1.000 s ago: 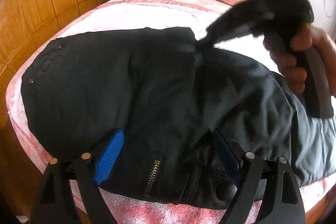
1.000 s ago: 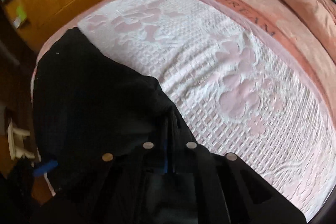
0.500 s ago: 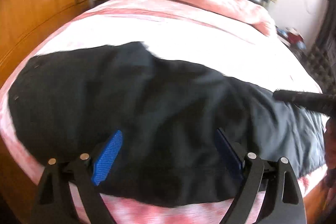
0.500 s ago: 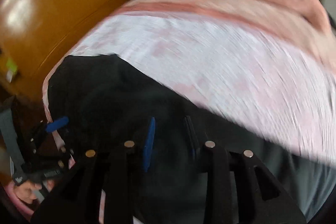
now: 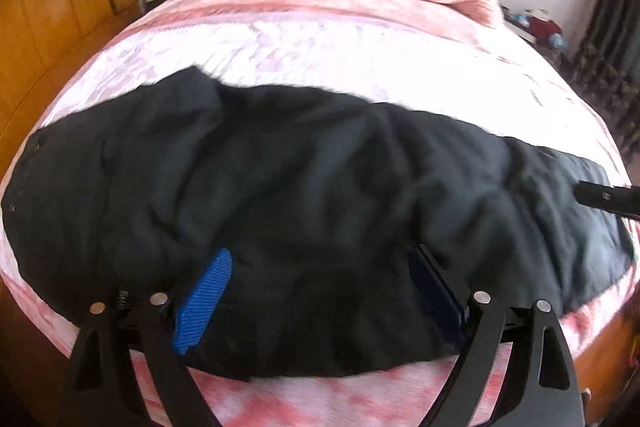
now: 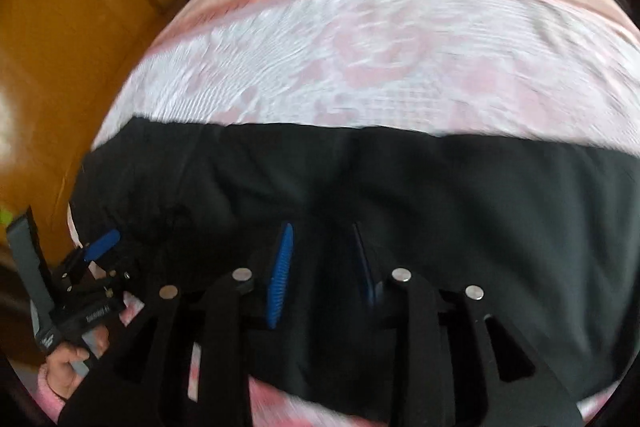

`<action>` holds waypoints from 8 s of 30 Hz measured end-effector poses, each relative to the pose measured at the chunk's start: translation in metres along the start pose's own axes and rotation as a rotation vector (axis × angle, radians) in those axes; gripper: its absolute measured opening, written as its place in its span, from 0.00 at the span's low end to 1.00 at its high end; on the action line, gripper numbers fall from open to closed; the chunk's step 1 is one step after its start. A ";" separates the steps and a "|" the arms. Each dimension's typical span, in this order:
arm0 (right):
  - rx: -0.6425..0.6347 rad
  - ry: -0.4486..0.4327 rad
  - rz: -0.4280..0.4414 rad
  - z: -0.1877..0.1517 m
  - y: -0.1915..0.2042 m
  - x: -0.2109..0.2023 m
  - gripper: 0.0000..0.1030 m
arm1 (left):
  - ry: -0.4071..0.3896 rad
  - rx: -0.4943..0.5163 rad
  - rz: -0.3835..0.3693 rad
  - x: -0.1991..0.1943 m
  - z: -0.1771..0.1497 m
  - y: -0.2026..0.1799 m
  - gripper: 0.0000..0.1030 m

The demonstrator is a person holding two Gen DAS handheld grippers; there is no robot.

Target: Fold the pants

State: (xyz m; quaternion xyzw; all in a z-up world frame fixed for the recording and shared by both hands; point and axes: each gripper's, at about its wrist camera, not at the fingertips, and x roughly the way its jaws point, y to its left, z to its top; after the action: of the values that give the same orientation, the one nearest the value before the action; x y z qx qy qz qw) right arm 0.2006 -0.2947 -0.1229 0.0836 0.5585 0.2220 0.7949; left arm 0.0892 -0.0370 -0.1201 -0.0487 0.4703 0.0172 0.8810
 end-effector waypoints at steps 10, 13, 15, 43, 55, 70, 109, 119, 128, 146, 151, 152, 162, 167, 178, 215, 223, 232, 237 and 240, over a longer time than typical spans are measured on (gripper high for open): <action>0.440 -0.093 -0.100 -0.117 -0.164 -0.120 0.39 | 0.040 0.076 -0.099 0.005 -0.002 -0.066 0.88; 0.536 -0.076 -0.105 -0.137 -0.192 -0.124 0.41 | 0.056 0.072 -0.123 0.013 0.004 -0.082 0.88; 0.562 -0.070 -0.099 -0.142 -0.199 -0.121 0.43 | 0.073 0.065 -0.128 0.016 0.003 -0.091 0.88; 0.514 -0.324 0.059 -0.094 -0.191 -0.164 0.10 | 0.023 0.035 -0.098 0.004 0.003 -0.089 0.93; 0.669 -0.167 -0.200 -0.134 -0.245 -0.121 0.10 | 0.097 0.007 -0.080 0.030 -0.009 -0.072 0.93; 0.506 -0.284 -0.233 -0.091 -0.179 -0.165 0.11 | 0.023 -0.017 -0.076 0.001 -0.008 -0.024 0.94; -0.325 0.114 -0.019 -0.058 0.174 0.057 0.44 | -0.046 -0.229 0.058 -0.033 -0.033 0.104 0.95; -0.227 0.048 0.013 -0.058 0.167 0.019 0.69 | -0.041 -0.276 0.057 -0.034 -0.038 0.114 0.95; -0.219 0.089 -0.089 -0.053 0.171 0.061 0.52 | -0.036 -0.268 0.058 -0.033 -0.042 0.116 0.95; -0.450 0.145 0.170 -0.079 0.233 0.049 0.00 | -0.043 -0.285 0.079 -0.034 -0.043 0.127 0.95; -0.338 0.118 0.151 -0.066 0.196 0.038 0.00 | -0.040 -0.280 0.082 -0.034 -0.038 0.125 0.95; -0.315 0.100 0.148 -0.061 0.186 0.032 0.00 | -0.043 -0.274 0.076 -0.034 -0.035 0.122 0.95; -0.015 -0.047 -0.020 -0.044 0.030 -0.035 0.27 | 0.047 -0.176 -0.151 -0.010 0.002 0.059 0.95; 0.127 -0.051 -0.057 -0.059 -0.040 -0.050 0.27 | 0.177 -0.235 -0.284 0.022 0.001 0.038 0.95; 0.158 -0.037 -0.019 -0.065 -0.062 -0.036 0.31 | 0.252 -0.332 -0.454 0.033 -0.005 0.034 0.30; 0.156 0.067 0.112 -0.069 -0.063 -0.018 0.60 | 0.029 -0.075 -0.108 -0.017 0.007 -0.004 0.48; 0.254 0.150 0.309 -0.079 -0.065 0.016 0.59 | 0.087 -0.094 -0.083 0.010 -0.011 0.009 0.53; 0.241 0.084 0.412 -0.070 -0.065 -0.014 0.15 | 0.090 -0.099 -0.108 0.014 -0.011 -0.001 0.59; 0.157 0.081 0.239 -0.072 -0.057 -0.025 0.15 | 0.090 -0.056 -0.111 0.022 -0.014 -0.010 0.62; 0.171 0.137 0.164 -0.081 -0.061 -0.007 0.17 | 0.080 -0.029 -0.107 0.016 -0.015 -0.010 0.61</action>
State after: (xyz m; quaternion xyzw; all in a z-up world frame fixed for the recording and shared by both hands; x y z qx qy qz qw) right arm 0.1399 -0.3608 -0.1695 0.1809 0.6196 0.2430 0.7241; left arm 0.0862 -0.0488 -0.1407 -0.0870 0.5017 -0.0249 0.8603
